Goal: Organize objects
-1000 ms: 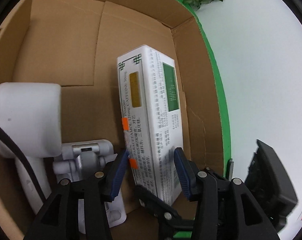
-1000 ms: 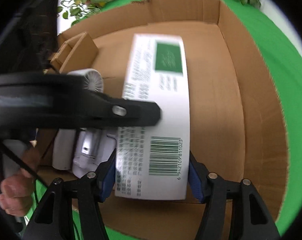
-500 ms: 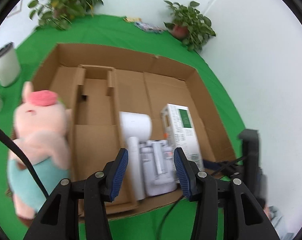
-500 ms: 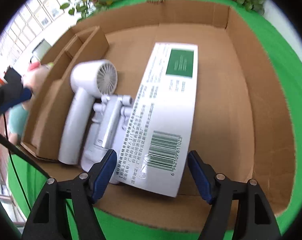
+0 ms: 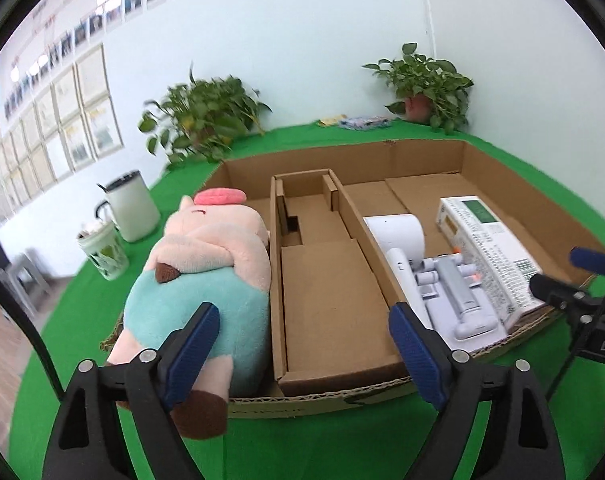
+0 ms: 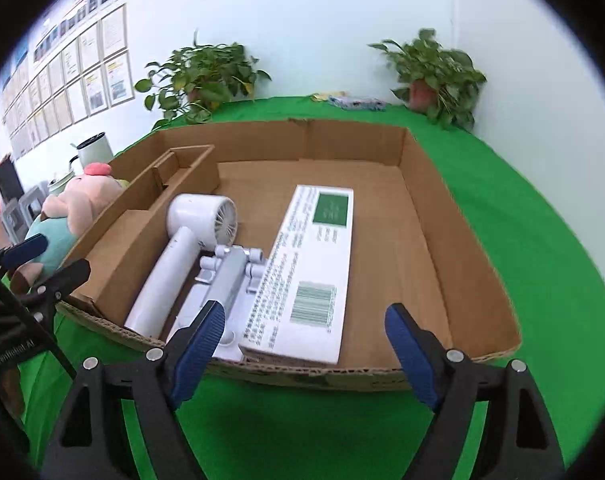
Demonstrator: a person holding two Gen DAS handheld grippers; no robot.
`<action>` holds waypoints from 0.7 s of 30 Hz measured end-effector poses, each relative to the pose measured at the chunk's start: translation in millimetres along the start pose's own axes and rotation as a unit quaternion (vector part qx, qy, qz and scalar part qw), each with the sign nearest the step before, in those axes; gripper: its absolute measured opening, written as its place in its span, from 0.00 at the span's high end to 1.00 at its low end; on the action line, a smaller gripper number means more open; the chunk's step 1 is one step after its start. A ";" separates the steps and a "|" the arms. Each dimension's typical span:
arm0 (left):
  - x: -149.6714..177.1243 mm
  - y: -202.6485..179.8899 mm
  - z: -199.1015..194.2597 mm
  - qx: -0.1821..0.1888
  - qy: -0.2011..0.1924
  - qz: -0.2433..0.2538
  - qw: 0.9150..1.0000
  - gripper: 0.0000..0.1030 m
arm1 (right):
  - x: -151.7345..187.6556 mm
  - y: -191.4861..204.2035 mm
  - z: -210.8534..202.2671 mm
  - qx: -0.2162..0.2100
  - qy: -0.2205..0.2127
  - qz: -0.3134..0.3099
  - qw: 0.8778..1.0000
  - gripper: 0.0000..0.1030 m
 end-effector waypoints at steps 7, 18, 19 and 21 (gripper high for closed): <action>4.7 -15.8 15.7 -0.009 -0.033 -0.036 0.999 0.03 | 10.1 3.2 -7.2 0.033 -0.073 -0.008 0.997 0.19; 4.4 -18.4 11.1 -0.010 -0.030 -0.034 0.999 0.01 | 7.3 3.9 -6.0 0.039 -0.075 -0.008 0.996 0.14; 4.7 -19.0 10.6 -0.009 -0.030 -0.034 0.999 0.01 | 7.2 3.6 -5.5 0.039 -0.075 -0.008 0.996 0.14; 5.2 -20.5 9.5 -0.009 -0.030 -0.035 0.999 0.01 | 7.3 3.6 -5.7 0.039 -0.075 -0.008 0.996 0.14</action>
Point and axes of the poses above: each gripper's, at about its wrist camera, not at the fingertips, and z roughly the way its jaws point, y to its left, x to its underside, the point moved 5 cm from there along z, roughly the way its jaws point, and after that the axes turned 14 degrees about y, right-handed, at the moved point
